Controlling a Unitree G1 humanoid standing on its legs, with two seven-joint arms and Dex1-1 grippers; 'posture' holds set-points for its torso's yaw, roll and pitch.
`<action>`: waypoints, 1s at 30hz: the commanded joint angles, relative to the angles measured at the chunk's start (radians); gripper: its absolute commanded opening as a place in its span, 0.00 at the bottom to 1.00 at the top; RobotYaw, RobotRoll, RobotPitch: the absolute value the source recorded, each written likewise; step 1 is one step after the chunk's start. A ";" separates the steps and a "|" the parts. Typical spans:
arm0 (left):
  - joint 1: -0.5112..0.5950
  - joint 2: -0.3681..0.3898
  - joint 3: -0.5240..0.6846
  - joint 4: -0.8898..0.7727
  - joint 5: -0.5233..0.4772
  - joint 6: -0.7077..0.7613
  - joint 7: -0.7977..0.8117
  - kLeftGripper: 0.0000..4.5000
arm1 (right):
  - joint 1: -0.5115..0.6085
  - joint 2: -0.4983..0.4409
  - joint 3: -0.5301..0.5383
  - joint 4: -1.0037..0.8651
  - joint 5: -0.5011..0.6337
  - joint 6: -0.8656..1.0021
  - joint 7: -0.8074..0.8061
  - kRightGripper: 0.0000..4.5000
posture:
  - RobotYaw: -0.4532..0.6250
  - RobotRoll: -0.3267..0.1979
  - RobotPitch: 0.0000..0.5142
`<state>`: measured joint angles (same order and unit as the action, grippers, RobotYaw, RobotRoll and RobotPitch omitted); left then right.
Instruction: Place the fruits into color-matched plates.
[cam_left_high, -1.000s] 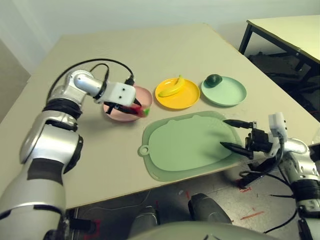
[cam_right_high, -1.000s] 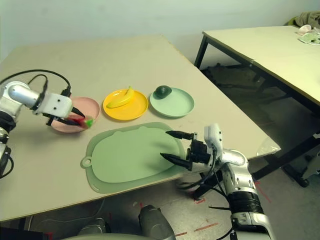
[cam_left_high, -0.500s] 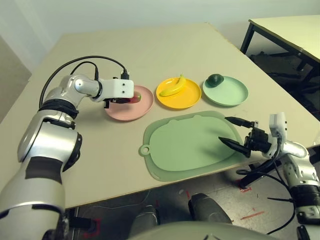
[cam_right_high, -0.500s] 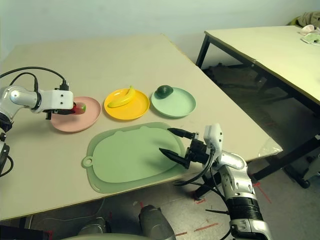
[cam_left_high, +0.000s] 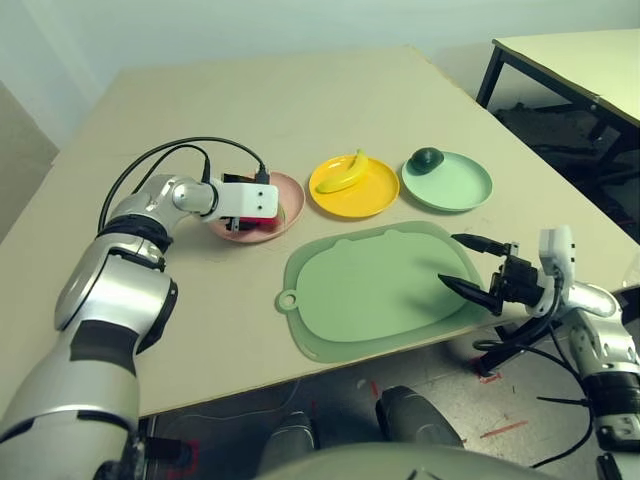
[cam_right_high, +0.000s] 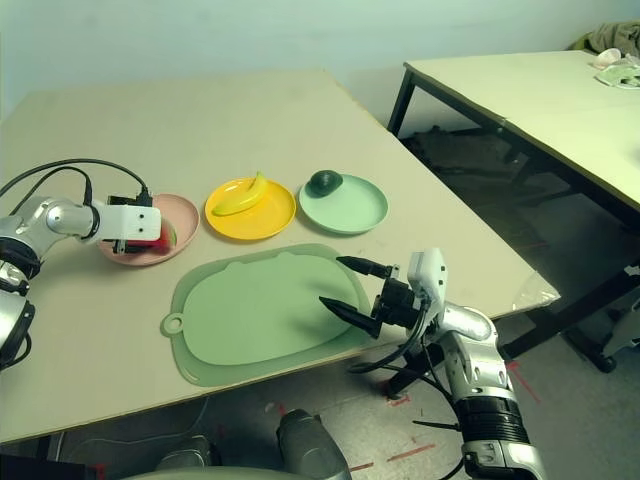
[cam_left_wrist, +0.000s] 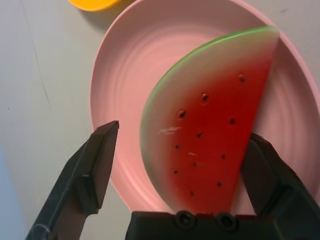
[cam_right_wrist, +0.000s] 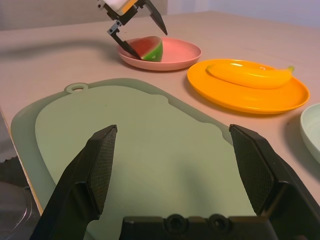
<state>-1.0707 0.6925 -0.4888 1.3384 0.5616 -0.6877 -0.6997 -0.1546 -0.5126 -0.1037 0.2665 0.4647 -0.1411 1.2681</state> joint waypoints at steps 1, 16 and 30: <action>-0.001 0.025 0.027 0.005 -0.011 -0.018 -0.020 0.99 | -0.024 -0.003 0.001 0.020 -0.006 -0.003 0.000 1.00 | 0.19 0.62 0.00; -0.002 0.140 0.217 -0.057 -0.208 -0.069 -0.289 0.99 | -0.068 -0.006 -0.002 0.081 -0.005 -0.013 0.028 1.00 | 0.24 0.62 0.00; 0.235 0.101 0.570 -0.221 -0.615 0.244 -0.341 0.99 | -0.050 -0.029 -0.057 0.114 -0.013 -0.045 -0.031 1.00 | 0.23 0.62 0.01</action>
<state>-0.8802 0.8134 0.0401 1.1560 0.0118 -0.5108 -1.0459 -0.2135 -0.5346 -0.1401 0.3662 0.4619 -0.1734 1.2638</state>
